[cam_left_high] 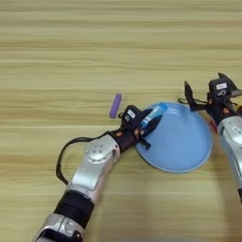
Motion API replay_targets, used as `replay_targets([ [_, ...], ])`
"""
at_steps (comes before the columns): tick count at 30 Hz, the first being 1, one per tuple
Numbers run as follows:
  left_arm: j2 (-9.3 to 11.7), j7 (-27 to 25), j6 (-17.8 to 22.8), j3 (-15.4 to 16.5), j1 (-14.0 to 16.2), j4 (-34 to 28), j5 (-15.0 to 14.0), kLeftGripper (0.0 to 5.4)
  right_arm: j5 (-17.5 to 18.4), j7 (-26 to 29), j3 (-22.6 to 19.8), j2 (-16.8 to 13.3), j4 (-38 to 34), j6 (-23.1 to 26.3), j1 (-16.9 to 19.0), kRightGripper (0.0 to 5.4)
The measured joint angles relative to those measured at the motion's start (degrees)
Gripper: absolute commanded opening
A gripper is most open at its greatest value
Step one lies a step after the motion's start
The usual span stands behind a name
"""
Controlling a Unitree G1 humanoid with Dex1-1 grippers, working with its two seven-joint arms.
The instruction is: Move the objects on the table
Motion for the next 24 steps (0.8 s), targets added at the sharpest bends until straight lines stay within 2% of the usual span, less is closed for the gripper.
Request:
replay_targets([
  [14,0.0,1.1,0.5,0.4,-1.2,2.0,0.8,2.90,0.0,0.1,0.0,0.2,0.1,0.0,0.0,5.40],
  [24,0.0,1.7,0.2,1.2,-2.1,3.3,0.8,3.80,-0.5,0.7,1.9,0.2,-1.3,0.1,0.0,5.40],
])
